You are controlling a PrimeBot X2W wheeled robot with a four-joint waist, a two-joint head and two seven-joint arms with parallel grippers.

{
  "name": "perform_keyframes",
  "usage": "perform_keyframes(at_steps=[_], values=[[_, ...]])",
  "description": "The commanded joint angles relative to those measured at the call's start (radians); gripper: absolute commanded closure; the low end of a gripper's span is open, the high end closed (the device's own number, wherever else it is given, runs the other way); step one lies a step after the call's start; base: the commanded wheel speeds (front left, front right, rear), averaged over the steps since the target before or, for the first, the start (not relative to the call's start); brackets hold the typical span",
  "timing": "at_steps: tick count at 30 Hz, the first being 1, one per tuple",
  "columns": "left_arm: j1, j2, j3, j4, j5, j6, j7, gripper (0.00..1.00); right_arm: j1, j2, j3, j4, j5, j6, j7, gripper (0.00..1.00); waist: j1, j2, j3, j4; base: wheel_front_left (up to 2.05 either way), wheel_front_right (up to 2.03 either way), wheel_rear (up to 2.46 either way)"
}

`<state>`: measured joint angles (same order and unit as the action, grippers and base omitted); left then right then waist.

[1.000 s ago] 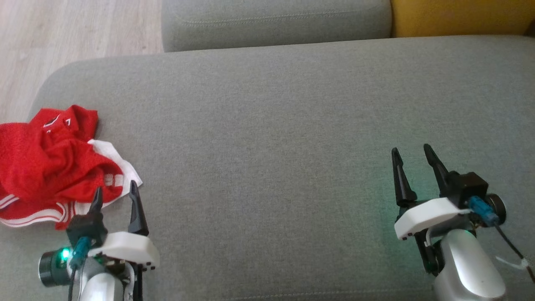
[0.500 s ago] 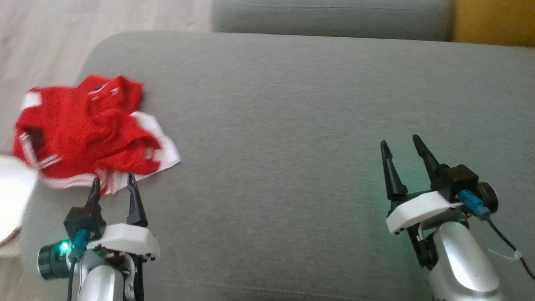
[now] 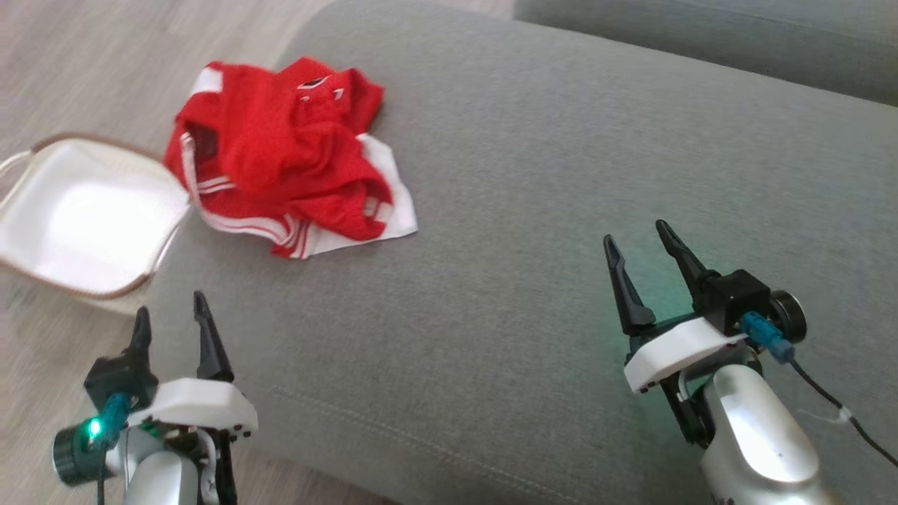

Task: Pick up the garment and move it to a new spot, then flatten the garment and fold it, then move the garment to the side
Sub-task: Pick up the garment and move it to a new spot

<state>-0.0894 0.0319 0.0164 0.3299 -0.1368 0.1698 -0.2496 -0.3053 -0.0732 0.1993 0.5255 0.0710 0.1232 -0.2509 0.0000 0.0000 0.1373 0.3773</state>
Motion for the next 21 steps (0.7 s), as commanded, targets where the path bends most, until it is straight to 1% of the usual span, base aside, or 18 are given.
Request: perform_keyframes(at_steps=[1,5,12,13,17,18,21], values=[[-0.014,0.018,0.036,-0.036,-0.01,0.012,-0.012,0.0,-0.043,-0.003,0.029,-0.033,0.008,0.008,-0.011,0.0,0.0,0.0,0.022,0.032,0.0,0.0,0.0],[-0.019,0.018,0.044,-0.039,-0.035,0.016,-0.012,0.0,-0.06,-0.014,0.039,-0.04,0.009,0.008,-0.011,0.0,0.0,0.0,0.052,0.04,0.0,0.0,0.0],[-0.102,0.018,0.078,-0.008,-0.08,-0.01,-0.012,0.0,-0.105,-0.056,0.075,-0.077,0.014,0.008,-0.011,0.0,0.0,0.0,0.145,0.014,0.0,0.0,0.0],[-0.102,0.018,0.078,-0.008,-0.08,-0.01,-0.012,0.0,-0.105,-0.056,0.075,-0.077,0.014,0.008,-0.011,0.0,0.0,0.0,0.145,0.014,0.0,0.0,0.0],[-0.193,0.018,0.108,0.021,-0.078,-0.046,-0.012,0.0,-0.134,-0.086,0.085,-0.109,0.02,0.008,-0.011,0.0,0.0,0.0,0.209,-0.012,0.0,0.0,0.0],[-0.243,0.018,0.128,0.043,-0.068,-0.066,-0.012,0.0,-0.147,-0.101,0.091,-0.124,0.023,0.008,-0.011,0.0,0.0,0.0,0.238,-0.025,0.0,0.0,0.0],[-0.322,0.025,0.157,0.086,-0.057,-0.102,-0.012,0.0,-0.165,-0.122,0.094,-0.151,0.028,0.008,-0.011,0.0,0.0,0.0,0.285,-0.047,0.0,0.0,0.0]])
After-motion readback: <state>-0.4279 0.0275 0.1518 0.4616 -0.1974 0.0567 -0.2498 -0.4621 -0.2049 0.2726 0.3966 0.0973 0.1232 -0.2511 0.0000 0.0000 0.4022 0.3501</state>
